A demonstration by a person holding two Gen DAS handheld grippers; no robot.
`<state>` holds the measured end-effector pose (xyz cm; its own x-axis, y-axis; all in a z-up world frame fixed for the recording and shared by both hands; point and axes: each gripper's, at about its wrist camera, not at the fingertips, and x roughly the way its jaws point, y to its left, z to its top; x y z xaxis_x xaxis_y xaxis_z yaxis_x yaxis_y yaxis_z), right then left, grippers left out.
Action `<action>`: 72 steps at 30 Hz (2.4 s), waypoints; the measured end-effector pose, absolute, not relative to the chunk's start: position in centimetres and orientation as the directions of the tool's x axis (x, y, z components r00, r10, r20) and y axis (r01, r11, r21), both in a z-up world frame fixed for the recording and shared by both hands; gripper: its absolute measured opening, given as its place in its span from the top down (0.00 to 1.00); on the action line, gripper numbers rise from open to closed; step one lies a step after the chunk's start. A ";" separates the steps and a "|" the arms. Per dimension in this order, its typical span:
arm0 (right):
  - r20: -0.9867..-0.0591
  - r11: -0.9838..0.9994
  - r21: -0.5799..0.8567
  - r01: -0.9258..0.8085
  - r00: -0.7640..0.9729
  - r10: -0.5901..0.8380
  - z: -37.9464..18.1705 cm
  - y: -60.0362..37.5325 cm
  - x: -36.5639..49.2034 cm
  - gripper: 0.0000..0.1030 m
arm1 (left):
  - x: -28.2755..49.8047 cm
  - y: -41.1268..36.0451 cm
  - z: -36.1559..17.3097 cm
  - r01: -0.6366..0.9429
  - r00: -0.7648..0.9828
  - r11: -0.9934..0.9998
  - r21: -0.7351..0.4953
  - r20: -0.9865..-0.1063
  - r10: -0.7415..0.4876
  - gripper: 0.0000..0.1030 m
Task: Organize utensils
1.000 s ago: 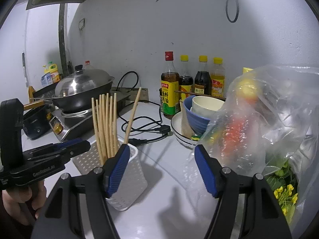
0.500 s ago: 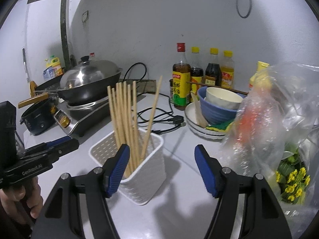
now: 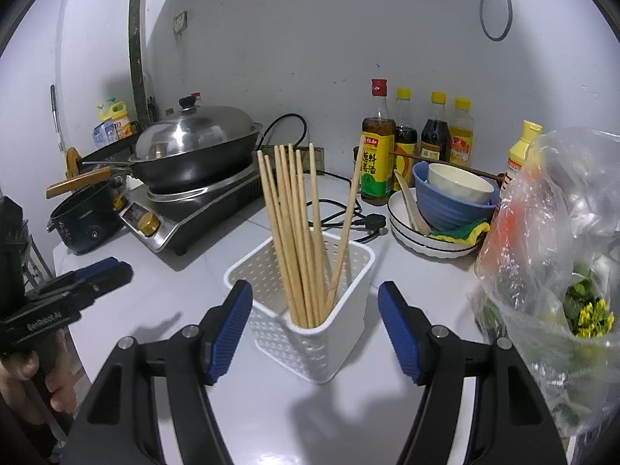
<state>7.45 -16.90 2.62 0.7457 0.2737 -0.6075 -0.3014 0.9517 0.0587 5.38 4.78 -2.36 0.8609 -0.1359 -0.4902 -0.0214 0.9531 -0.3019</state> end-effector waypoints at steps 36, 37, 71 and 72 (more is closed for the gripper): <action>-0.478 0.956 0.019 -0.293 0.837 0.266 8.9 -18.4 -1.1 0.22 | 0.0 0.2 4.2 0.119 0.915 0.989 -0.084 -0.379 -0.142 0.12; -0.480 0.955 0.022 -0.296 0.835 0.270 8.9 -18.5 -1.0 0.22 | 0.1 0.1 4.2 0.116 0.914 0.990 -0.082 -0.381 -0.139 0.12; -0.488 0.951 0.036 -0.307 0.825 0.285 8.3 -18.7 -0.2 0.22 | 1.0 0.3 3.8 0.095 0.907 0.991 -0.099 -0.402 -0.127 0.12; -0.489 0.951 0.038 -0.308 0.824 0.287 8.3 -18.6 -0.2 0.22 | 1.0 0.3 3.8 0.093 0.907 0.991 -0.097 -0.402 -0.125 0.12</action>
<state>-0.19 -18.65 8.25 0.8241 0.2867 -0.4885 -0.3082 0.9506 0.0380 0.98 0.29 3.76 0.9071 -0.1248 -0.4019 0.0935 0.9909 -0.0966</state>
